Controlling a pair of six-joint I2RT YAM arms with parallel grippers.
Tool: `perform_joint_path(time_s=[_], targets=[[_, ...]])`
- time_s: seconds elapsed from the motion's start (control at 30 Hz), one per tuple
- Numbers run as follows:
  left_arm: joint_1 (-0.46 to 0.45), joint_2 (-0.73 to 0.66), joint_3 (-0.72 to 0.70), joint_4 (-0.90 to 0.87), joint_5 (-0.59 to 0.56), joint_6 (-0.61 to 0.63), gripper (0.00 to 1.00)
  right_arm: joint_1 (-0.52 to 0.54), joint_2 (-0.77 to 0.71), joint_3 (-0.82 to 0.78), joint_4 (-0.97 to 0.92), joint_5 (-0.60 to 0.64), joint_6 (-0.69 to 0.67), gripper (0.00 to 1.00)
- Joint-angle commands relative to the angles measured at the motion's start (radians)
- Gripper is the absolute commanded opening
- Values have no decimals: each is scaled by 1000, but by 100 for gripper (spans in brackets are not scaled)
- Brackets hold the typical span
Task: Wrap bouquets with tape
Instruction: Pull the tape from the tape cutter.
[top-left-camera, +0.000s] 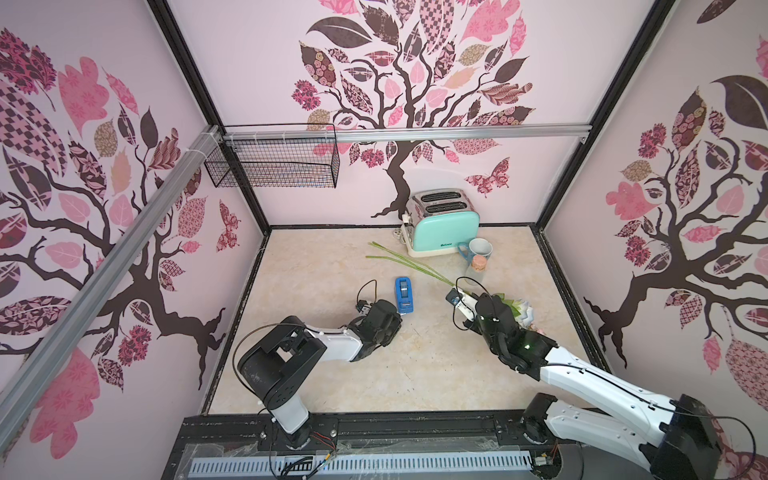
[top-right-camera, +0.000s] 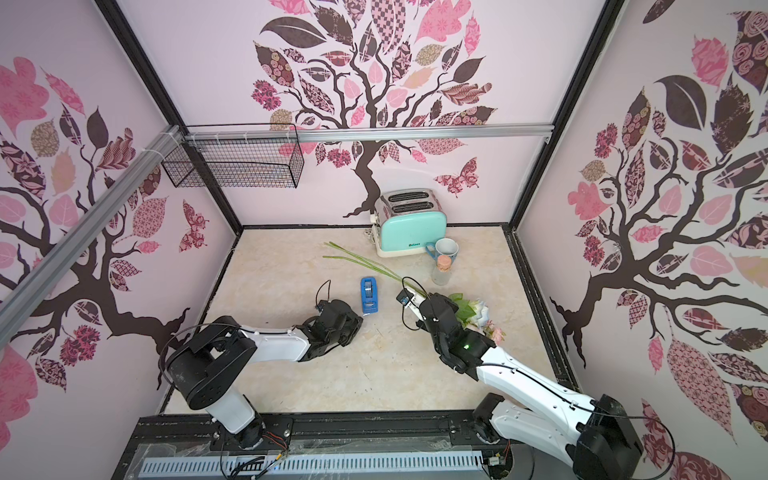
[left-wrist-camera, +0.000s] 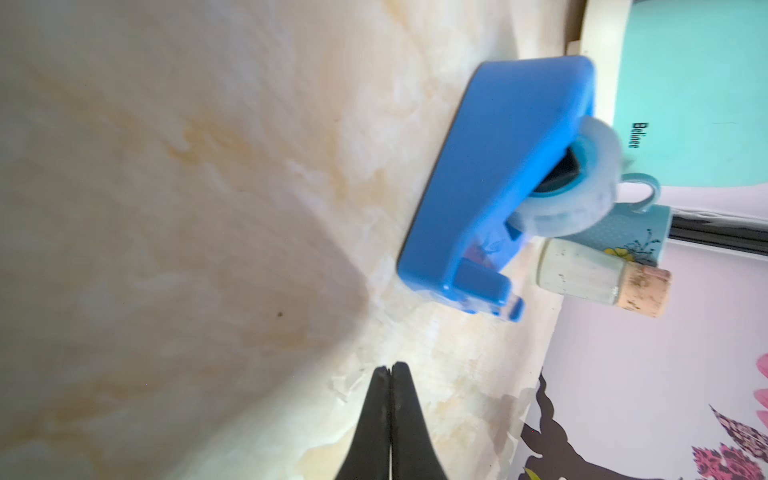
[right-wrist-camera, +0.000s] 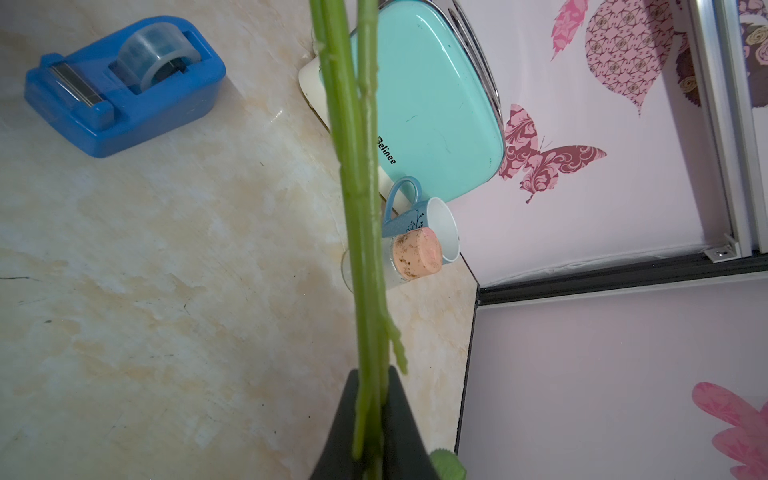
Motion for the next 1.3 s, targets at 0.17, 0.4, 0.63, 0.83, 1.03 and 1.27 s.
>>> perform_joint_path(time_s=[0.17,0.4,0.63,0.83,1.03,1.27], targets=[[24,-76,9,-38,-8,222,0,-4,-21,-15,41,40,-6,0],[152,-60,21,-87,239,734,9,-4,-27,-14,51,44,-10,0],[337,-360,-33,-241,175,765,46,-4,-22,-12,-60,-69,-21,0],[620,-618,69,-482,198,907,62,53,40,-32,-157,-183,-76,0],[737,-473,266,-627,635,1006,67,160,173,-45,-168,-330,-80,0],[530,-111,399,-584,941,1010,62,205,257,-58,-187,-296,-77,0]])
